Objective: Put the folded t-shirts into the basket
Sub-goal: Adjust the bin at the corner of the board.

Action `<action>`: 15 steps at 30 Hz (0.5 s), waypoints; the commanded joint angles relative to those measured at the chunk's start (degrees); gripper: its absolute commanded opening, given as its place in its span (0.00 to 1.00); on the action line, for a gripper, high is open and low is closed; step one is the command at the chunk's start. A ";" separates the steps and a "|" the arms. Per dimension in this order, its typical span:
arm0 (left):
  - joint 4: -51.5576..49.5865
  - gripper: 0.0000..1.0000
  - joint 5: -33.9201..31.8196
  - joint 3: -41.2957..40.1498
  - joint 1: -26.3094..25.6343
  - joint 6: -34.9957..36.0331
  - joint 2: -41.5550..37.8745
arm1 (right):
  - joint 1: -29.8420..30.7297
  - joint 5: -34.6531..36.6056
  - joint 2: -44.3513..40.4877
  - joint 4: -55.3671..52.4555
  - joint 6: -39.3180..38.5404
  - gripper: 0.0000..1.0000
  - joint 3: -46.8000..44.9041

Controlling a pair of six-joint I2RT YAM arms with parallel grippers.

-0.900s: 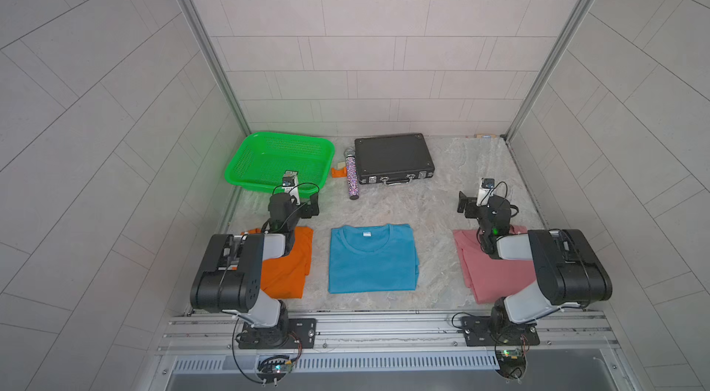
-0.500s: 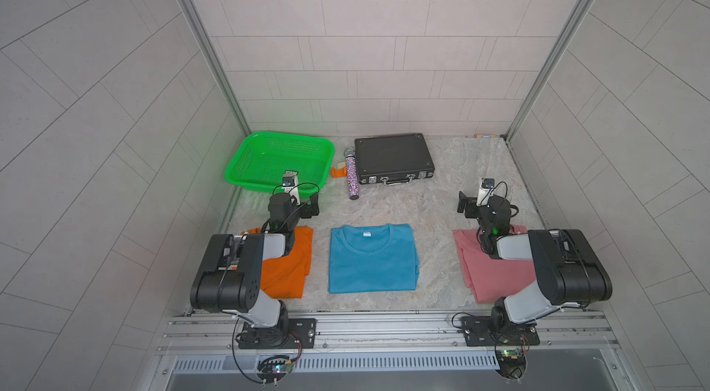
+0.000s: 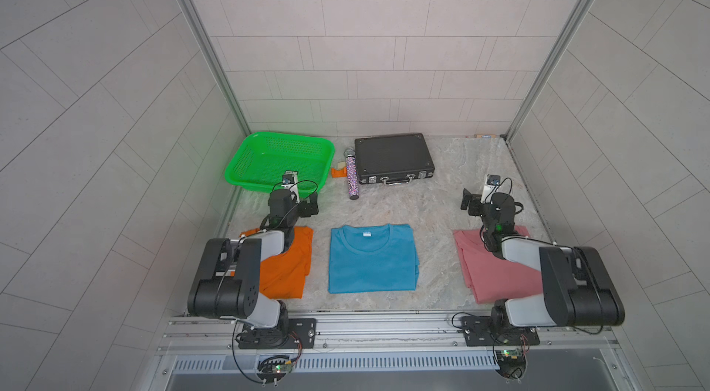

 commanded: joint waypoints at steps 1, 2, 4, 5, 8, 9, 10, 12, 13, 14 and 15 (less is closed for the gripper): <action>-16.30 1.00 3.64 6.43 -0.05 0.72 -4.82 | -0.01 1.17 -10.98 -16.13 3.08 1.00 5.63; -19.99 1.00 5.87 8.57 -0.04 0.95 -5.76 | 0.03 2.17 -14.04 -20.04 4.89 1.00 7.39; -35.07 1.00 11.71 15.45 -0.01 2.30 -7.21 | -0.01 7.07 -21.12 -33.94 11.28 1.00 14.52; -41.10 1.00 14.49 19.20 -0.05 3.20 -7.60 | 0.02 10.70 -23.52 -40.56 16.13 1.00 17.36; -60.67 1.00 25.88 29.96 0.11 10.00 -7.89 | -0.10 23.65 -29.87 -56.92 34.67 1.00 21.24; -67.06 1.00 29.51 33.41 0.12 12.64 -7.90 | -0.15 25.85 -32.23 -58.40 39.96 1.00 19.36; -70.27 1.00 31.34 35.41 0.12 13.80 -8.07 | -0.41 24.46 -34.65 -57.30 40.44 1.00 16.87; -75.15 1.00 34.42 37.26 0.12 15.81 -8.82 | -0.48 17.31 -39.28 -52.87 34.48 1.00 12.50; -76.60 1.00 35.74 37.68 0.05 16.18 -9.19 | -0.39 14.77 -40.47 -53.64 33.52 1.00 11.88; -77.55 1.00 36.40 37.96 0.06 16.16 -9.46 | -0.33 11.88 -40.79 -54.78 32.77 1.00 11.78; -78.20 1.00 37.00 38.29 0.04 16.34 -9.67 | -0.13 7.96 -40.35 -56.16 31.50 1.00 12.13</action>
